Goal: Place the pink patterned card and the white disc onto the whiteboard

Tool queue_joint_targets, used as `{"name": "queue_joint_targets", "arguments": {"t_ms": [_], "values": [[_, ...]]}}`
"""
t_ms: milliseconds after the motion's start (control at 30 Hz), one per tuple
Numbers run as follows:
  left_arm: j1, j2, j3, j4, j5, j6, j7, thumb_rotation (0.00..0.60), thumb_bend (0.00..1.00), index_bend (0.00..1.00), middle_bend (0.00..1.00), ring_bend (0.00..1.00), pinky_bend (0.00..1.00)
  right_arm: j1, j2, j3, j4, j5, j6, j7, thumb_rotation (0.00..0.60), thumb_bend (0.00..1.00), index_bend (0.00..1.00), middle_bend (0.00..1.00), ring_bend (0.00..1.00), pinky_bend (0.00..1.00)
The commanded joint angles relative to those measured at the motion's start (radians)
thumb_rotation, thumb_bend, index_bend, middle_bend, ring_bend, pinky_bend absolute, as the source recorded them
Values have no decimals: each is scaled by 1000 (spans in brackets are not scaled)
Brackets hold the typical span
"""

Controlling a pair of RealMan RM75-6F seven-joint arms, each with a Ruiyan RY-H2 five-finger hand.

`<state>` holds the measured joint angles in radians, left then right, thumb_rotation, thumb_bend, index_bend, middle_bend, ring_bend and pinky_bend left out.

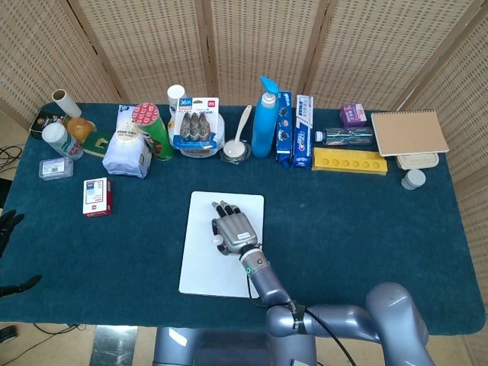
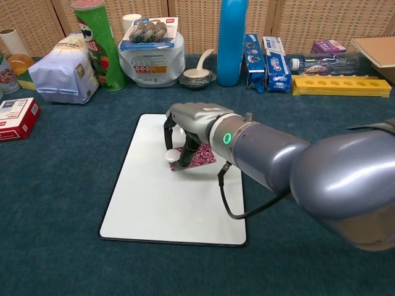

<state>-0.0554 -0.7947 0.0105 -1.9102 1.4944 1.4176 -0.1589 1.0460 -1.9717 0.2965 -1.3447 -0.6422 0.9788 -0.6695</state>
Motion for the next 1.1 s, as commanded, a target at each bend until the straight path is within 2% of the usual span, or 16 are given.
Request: {"name": "queue_joint_targets", "arguments": {"t_ms": [33, 200, 433, 567, 700, 800, 867, 933, 1033, 1100], "values": [[1, 0, -1, 1, -3, 3, -3, 600, 119, 0, 0, 0, 105, -2, 0, 2, 2, 3, -3, 4, 600, 401, 426, 62, 15, 120], [3, 1, -2, 3, -3, 6, -9, 600, 119, 0, 0, 0, 105, -5, 16, 6, 5, 5, 2, -4, 600, 401, 340, 56, 14, 120], [2, 0, 0, 3, -2, 4, -3, 600, 120, 0, 0, 0, 105, -22, 57, 4, -34, 3, 1, 5, 600, 410, 303, 54, 14, 120], [2, -1, 0, 3, -1, 4, -3, 600, 120, 0, 0, 0, 106, -45, 124, -12, -108, -37, 14, 14, 600, 411, 293, 53, 14, 120], [2, -1, 2, 4, 3, 4, -3, 600, 120, 0, 0, 0, 105, -86, 234, -34, -198, -84, 18, 38, 600, 411, 288, 52, 21, 124], [2, -2, 3, 3, 7, 6, 0, 600, 120, 0, 0, 0, 105, -121, 313, -56, -235, -153, 7, 89, 600, 380, 279, 53, 30, 127], [5, -2, 5, 1, 10, 11, 3, 600, 120, 0, 0, 0, 105, -157, 390, -83, -245, -245, -2, 151, 600, 289, 257, 56, 34, 127], [8, -3, 5, -1, 13, 17, 6, 600, 120, 0, 0, 0, 105, -192, 455, -113, -245, -349, -11, 230, 600, 153, 210, 56, 36, 124], [12, -5, 5, -3, 16, 25, 12, 600, 120, 0, 0, 0, 105, -245, 519, -153, -218, -504, 23, 344, 600, 59, 155, 52, 29, 106], [14, -7, 6, -6, 16, 28, 20, 600, 120, 0, 0, 0, 105, -289, 559, -188, -187, -627, 80, 443, 600, 36, 138, 48, 21, 86]]}}
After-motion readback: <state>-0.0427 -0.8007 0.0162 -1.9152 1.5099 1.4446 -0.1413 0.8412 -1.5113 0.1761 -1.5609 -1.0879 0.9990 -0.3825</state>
